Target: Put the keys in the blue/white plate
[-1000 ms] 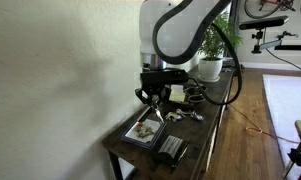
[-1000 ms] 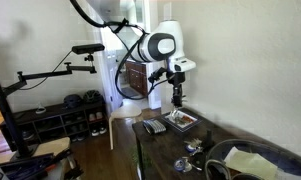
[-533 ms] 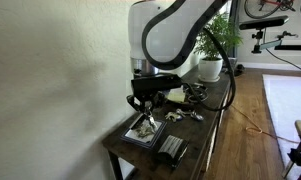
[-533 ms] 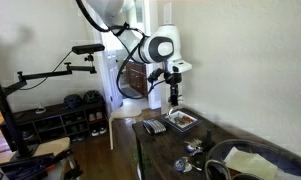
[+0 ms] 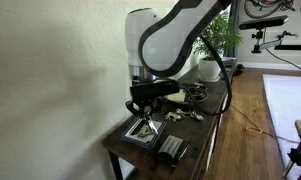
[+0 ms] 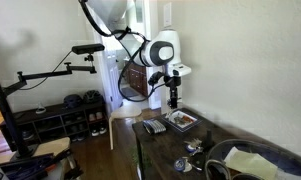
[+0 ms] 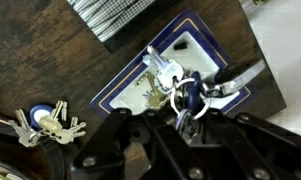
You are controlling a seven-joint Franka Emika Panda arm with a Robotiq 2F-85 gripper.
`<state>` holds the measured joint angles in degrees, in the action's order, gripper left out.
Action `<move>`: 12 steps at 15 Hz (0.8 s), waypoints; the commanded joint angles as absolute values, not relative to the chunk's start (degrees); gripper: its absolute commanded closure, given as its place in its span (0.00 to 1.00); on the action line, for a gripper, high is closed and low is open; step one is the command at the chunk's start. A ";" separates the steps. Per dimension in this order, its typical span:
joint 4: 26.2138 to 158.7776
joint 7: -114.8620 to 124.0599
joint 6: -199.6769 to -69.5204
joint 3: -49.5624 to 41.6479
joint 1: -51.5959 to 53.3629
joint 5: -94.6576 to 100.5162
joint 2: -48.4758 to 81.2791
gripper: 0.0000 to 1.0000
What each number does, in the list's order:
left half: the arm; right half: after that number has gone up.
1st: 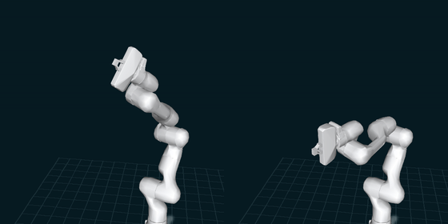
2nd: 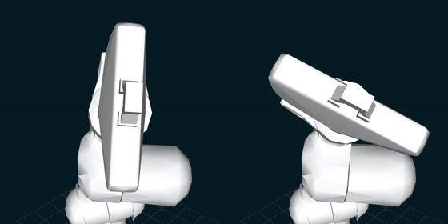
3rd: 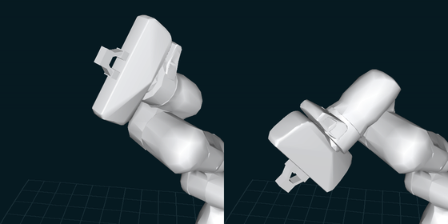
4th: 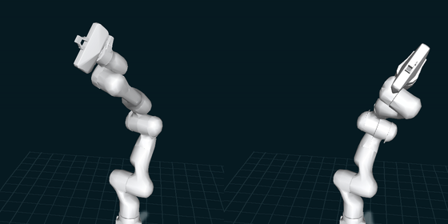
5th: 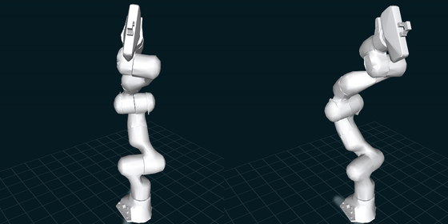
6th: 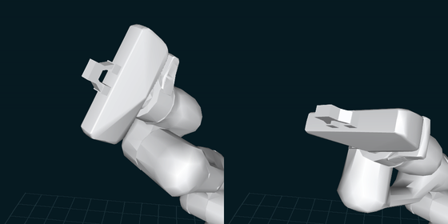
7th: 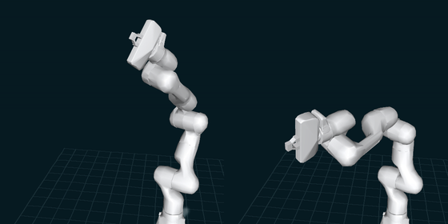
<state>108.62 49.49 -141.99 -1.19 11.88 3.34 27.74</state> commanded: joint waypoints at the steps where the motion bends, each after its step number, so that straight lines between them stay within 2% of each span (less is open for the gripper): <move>1: 107.52 48.73 -140.05 -1.55 12.14 2.76 28.05 0.94; 12: 104.31 48.97 -140.31 -3.00 10.76 1.84 32.10 0.94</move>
